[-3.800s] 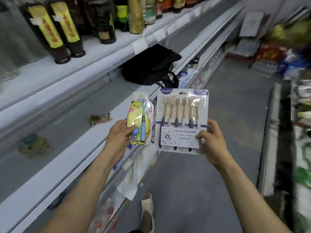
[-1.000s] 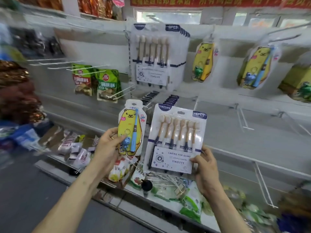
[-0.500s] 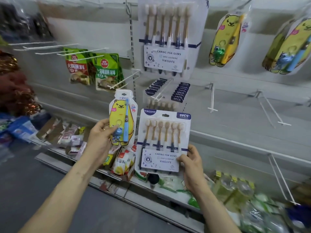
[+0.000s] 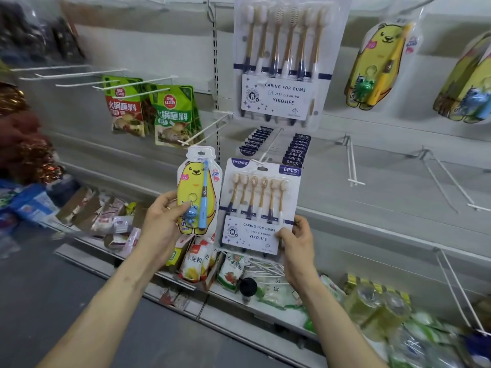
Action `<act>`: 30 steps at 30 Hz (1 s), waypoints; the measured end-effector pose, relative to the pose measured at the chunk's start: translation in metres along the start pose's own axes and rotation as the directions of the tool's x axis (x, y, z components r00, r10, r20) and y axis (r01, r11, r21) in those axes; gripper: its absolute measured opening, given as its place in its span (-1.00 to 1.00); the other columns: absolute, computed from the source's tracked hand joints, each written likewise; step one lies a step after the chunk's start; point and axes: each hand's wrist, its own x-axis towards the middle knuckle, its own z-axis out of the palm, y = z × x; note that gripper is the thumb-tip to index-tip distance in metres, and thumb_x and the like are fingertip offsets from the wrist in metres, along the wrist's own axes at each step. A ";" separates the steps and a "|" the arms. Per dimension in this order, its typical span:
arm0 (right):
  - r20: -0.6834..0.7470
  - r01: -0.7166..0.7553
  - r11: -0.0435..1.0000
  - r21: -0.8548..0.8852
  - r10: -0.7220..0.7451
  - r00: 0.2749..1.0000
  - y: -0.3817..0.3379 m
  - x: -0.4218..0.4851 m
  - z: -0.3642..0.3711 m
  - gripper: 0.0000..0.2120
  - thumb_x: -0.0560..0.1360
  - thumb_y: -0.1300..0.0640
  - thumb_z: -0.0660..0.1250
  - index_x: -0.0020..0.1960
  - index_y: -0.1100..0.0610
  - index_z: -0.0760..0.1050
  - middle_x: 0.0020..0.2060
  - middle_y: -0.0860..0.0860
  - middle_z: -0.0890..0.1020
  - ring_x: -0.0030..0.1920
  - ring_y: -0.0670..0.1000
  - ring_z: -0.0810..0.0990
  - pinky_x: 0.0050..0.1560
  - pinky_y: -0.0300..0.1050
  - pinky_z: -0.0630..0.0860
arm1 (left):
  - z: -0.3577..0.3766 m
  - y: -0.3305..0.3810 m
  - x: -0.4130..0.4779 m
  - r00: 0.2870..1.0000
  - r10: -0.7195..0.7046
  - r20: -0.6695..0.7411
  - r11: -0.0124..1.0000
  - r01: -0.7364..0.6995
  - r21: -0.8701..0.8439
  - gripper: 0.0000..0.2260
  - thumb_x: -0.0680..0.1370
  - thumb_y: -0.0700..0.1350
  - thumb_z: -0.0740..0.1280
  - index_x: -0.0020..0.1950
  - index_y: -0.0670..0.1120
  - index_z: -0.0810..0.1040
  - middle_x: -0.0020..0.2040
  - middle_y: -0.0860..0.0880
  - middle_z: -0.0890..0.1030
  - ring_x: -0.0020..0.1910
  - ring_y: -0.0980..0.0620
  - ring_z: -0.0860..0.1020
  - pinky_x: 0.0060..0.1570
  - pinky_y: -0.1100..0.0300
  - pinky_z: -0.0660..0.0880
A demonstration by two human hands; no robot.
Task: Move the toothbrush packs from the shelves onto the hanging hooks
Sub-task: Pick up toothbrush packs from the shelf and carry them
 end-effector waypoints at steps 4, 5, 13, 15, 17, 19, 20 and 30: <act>-0.033 0.017 1.000 0.004 -0.017 0.999 0.009 0.008 0.005 -0.64 0.52 0.49 0.24 0.20 0.14 0.47 0.06 0.13 0.71 -0.03 0.08 0.73 -0.17 0.05 0.69 | -0.005 0.000 0.003 1.000 -0.009 -0.004 1.000 0.009 -0.002 -0.75 0.64 -0.34 0.33 0.31 -0.19 0.51 0.21 -0.24 0.69 0.13 -0.23 0.69 0.17 -0.23 0.61; -0.038 0.023 1.000 0.001 -0.023 0.999 0.010 0.010 0.005 -0.65 0.52 0.48 0.25 0.20 0.13 0.47 0.07 0.13 0.71 0.00 0.09 0.73 -0.15 0.05 0.69 | -0.007 0.000 0.004 1.000 -0.009 -0.008 1.000 0.009 -0.004 -0.75 0.63 -0.34 0.33 0.31 -0.20 0.51 0.22 -0.26 0.68 0.15 -0.25 0.68 0.20 -0.26 0.59; -0.059 0.021 0.999 -0.047 -0.024 0.998 0.021 0.030 0.009 -0.66 0.54 0.45 0.31 0.20 0.10 0.48 0.08 0.07 0.71 0.03 0.03 0.72 -0.17 -0.17 0.63 | -0.014 0.003 0.004 1.000 -0.005 0.000 1.000 0.005 0.003 -0.71 0.64 -0.34 0.33 0.36 -0.23 0.48 0.20 -0.24 0.70 0.08 -0.20 0.71 0.11 -0.19 0.65; -0.059 0.014 0.997 -0.081 -0.019 0.998 0.024 0.040 0.006 -0.66 0.54 0.45 0.33 0.20 0.11 0.49 0.11 0.10 0.70 0.03 0.03 0.71 -0.19 -0.22 0.62 | -0.015 0.004 0.002 1.000 -0.007 -0.005 1.000 0.007 0.001 -0.71 0.64 -0.34 0.32 0.36 -0.23 0.48 0.19 -0.23 0.70 0.07 -0.18 0.72 0.08 -0.16 0.66; -0.057 0.010 0.994 -0.113 -0.017 0.998 0.027 0.052 0.002 -0.66 0.53 0.44 0.35 0.22 0.14 0.51 0.13 0.14 0.70 0.10 0.13 0.71 -0.19 -0.23 0.60 | -0.017 0.006 0.002 1.000 -0.009 -0.008 1.000 0.009 -0.004 -0.70 0.64 -0.34 0.32 0.37 -0.23 0.47 0.18 -0.22 0.71 0.06 -0.18 0.72 0.04 -0.14 0.68; -0.053 0.009 0.988 -0.152 -0.017 0.998 0.028 0.065 -0.002 -0.66 0.52 0.43 0.37 0.24 0.16 0.52 0.14 0.15 0.70 0.16 0.17 0.70 -0.16 -0.22 0.59 | -0.018 0.006 0.001 1.000 -0.012 -0.015 1.000 0.012 -0.006 -0.70 0.64 -0.34 0.32 0.38 -0.24 0.47 0.19 -0.22 0.70 0.10 -0.21 0.71 0.05 -0.14 0.69; -0.047 0.012 0.985 -0.175 -0.021 0.999 0.027 0.070 -0.003 -0.66 0.53 0.42 0.38 0.25 0.16 0.53 0.14 0.14 0.71 0.15 0.14 0.70 -0.14 -0.22 0.60 | -0.019 0.007 0.001 1.000 -0.014 -0.019 1.000 0.014 -0.005 -0.69 0.64 -0.34 0.33 0.38 -0.24 0.47 0.20 -0.23 0.70 0.13 -0.24 0.70 0.08 -0.17 0.67; -0.006 0.044 0.934 -0.354 -0.050 0.999 0.031 0.097 -0.010 -0.56 0.54 0.33 0.46 0.38 0.17 0.49 0.22 0.07 0.68 0.21 0.06 0.64 0.29 0.04 0.57 | -0.023 0.008 -0.005 0.999 -0.020 -0.029 1.000 0.020 0.005 -0.70 0.64 -0.33 0.34 0.37 -0.23 0.47 0.17 -0.21 0.71 0.03 -0.17 0.73 -0.13 -0.03 0.72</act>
